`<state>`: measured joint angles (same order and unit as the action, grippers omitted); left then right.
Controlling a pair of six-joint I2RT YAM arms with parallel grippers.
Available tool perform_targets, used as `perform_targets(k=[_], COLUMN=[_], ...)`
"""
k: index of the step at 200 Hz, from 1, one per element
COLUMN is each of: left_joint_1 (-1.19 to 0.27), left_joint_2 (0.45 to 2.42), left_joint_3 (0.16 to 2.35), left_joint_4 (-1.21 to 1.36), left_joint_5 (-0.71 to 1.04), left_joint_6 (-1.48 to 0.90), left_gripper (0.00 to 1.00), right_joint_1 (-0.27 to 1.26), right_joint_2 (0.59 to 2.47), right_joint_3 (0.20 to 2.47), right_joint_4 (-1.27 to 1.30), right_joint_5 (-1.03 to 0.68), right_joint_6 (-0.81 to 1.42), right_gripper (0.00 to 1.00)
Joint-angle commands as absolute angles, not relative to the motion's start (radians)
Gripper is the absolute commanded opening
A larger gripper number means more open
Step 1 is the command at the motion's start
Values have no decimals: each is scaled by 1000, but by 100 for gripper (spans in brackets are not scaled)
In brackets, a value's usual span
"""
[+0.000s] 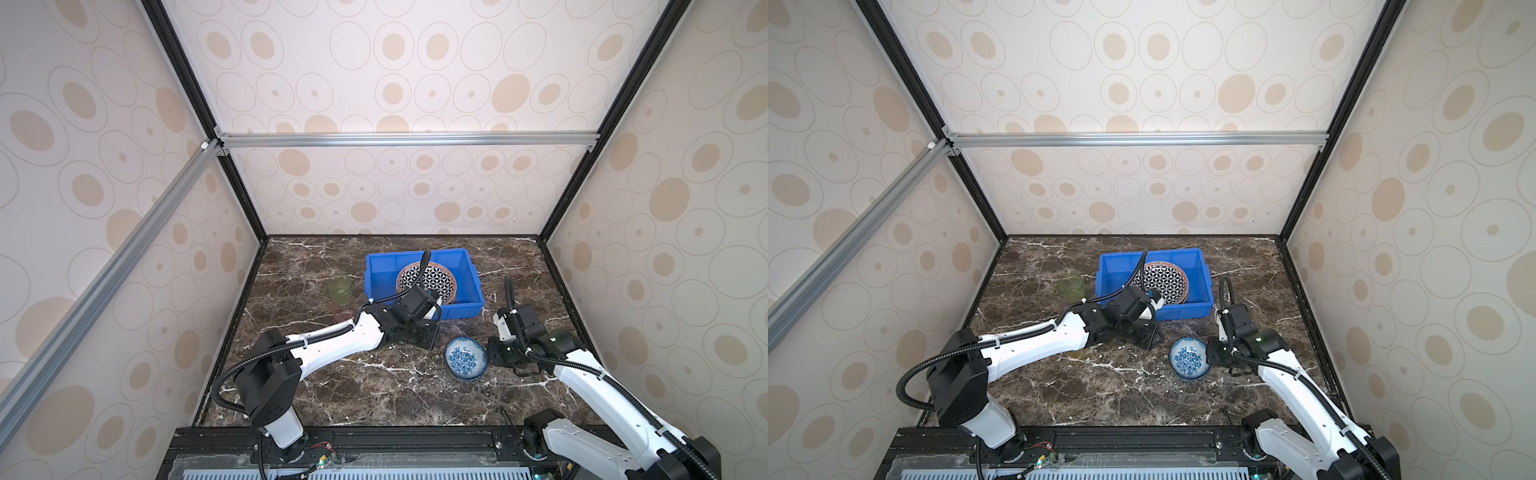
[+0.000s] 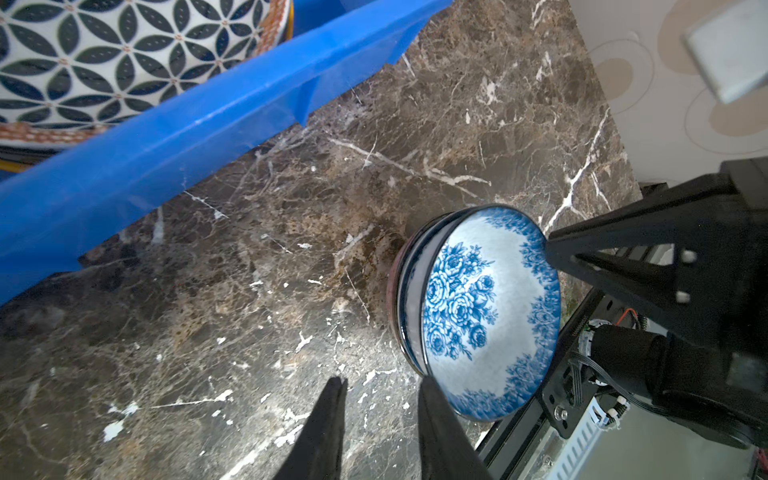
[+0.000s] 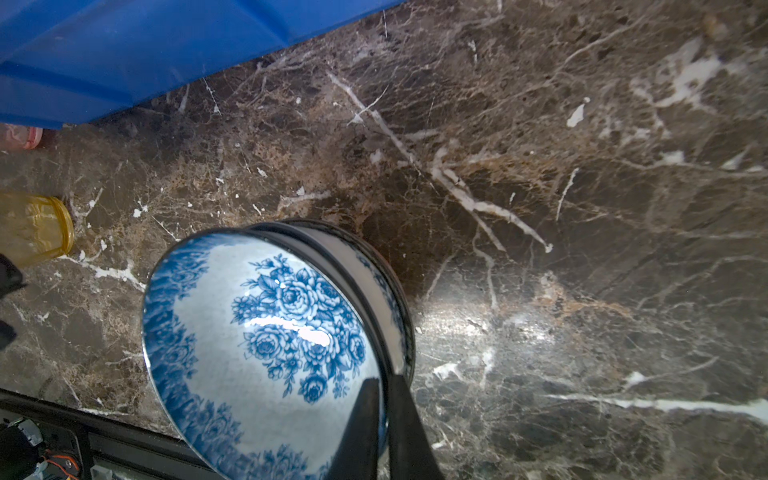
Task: Place the mixed dishes into the plastic bin
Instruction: 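Grasp the top floral bowl with the left gripper while the right holds the stack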
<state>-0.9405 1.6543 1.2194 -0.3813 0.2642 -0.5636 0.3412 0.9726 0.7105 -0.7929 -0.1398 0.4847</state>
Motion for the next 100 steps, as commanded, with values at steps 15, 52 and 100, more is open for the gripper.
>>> perform_targets(k=[15,52,100], left_joint_1=[-974,-991,-1009], left_joint_2=[1696,1741,1793], left_joint_3=[1289,1319,1365], left_joint_4=[-397,-410,-446], left_joint_5=[268,264,243], left_joint_6=[-549,-555,-557], left_gripper=[31,31,31], right_joint_1=[350,350,350], right_joint_2=[963,964,956], right_joint_3=[690,688,686], right_joint_4=[-790,-787,-787], right_joint_5=[-151,-156,-156], right_joint_6=[482,482,482], right_gripper=[10,10,10])
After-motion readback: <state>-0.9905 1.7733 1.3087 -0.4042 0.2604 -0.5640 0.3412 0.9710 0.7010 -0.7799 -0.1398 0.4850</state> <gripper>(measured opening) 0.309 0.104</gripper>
